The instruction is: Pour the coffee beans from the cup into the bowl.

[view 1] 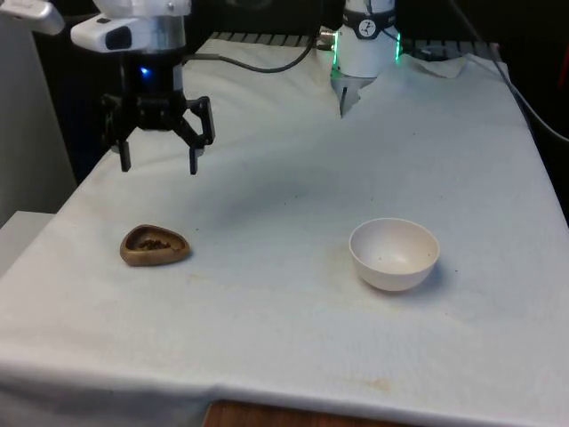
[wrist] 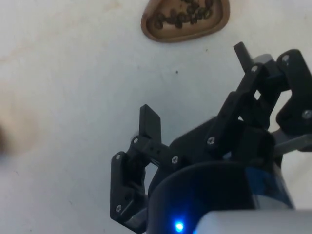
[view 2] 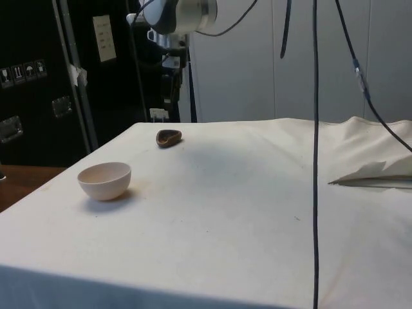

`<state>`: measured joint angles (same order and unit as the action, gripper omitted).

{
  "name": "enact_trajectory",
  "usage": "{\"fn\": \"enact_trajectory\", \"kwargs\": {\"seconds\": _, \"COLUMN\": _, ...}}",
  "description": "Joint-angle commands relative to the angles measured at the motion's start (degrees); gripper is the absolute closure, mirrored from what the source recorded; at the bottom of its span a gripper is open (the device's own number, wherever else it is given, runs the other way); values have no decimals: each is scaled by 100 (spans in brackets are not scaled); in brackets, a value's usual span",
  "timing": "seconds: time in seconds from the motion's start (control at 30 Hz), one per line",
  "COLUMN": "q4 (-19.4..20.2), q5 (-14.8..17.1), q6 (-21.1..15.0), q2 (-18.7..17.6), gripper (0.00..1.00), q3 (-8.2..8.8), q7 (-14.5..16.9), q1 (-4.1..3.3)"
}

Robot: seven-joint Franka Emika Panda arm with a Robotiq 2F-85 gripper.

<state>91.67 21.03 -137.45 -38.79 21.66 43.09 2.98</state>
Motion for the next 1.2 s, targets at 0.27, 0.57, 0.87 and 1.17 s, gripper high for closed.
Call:
{"fn": "enact_trajectory", "kwargs": {"seconds": 0.27, "q4": -676, "q5": 521, "q6": 201, "q2": -544, "gripper": 0, "q3": 86, "q7": 286, "q1": 138}}
{"fn": "enact_trajectory", "kwargs": {"seconds": 0.57, "q4": -917, "q5": 831, "q6": 275, "q2": -819, "gripper": 0, "q3": 206, "q7": 269, "q1": 166}}
{"fn": "enact_trajectory", "kwargs": {"seconds": 0.87, "q4": -1054, "q5": 1089, "q6": 264, "q2": -1026, "gripper": 0, "q3": 298, "q7": 183, "q1": 166}}
{"fn": "enact_trajectory", "kwargs": {"seconds": 1.17, "q4": -1278, "q5": 1266, "q6": 286, "q2": -1238, "gripper": 0, "q3": 367, "q7": 80, "q1": 195}}
